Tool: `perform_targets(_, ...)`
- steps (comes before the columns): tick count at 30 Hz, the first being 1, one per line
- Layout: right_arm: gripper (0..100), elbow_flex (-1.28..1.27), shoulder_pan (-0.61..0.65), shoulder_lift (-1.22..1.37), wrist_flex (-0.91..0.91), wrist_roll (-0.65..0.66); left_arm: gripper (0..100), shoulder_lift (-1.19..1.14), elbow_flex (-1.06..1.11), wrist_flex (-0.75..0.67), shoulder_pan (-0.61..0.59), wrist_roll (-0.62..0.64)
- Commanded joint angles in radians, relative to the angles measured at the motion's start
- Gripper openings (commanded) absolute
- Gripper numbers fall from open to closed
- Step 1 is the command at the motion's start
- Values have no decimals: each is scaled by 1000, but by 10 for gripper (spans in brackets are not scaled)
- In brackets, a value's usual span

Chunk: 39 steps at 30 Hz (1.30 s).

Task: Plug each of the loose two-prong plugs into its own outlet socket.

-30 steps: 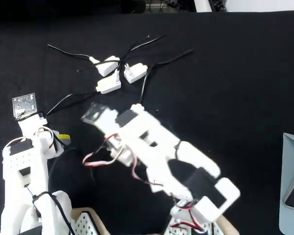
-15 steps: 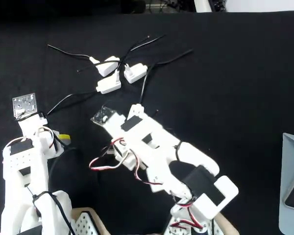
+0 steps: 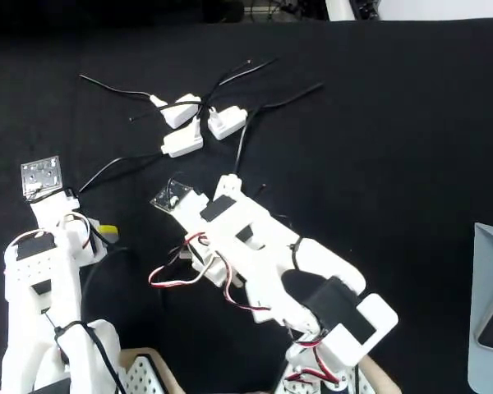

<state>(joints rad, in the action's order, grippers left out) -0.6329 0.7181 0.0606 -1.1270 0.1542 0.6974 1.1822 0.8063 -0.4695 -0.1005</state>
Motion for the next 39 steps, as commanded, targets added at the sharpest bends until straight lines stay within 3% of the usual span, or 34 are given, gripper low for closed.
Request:
perform_targets(1, 91, 67, 11, -10, -74, -9, 310, 25, -18, -15, 1, 3)
perform_targets(20, 10, 104, 14, -28, -101, -9, 310, 25, -16, -15, 1, 3)
perform_targets(25, 11, 102, -9, -206, -153, -9, 310, 25, -19, -17, 1, 3)
perform_targets(30, 11, 96, -120, -475, -152, -32, 310, 25, -62, -6, 1, 8)
perform_targets(35, 11, 30, -195, -651, -38, -146, 310, 25, -96, -6, 2, 8)
perform_targets(39, 11, -147, -213, -746, 192, -158, 312, 25, -119, -6, 42, 5)
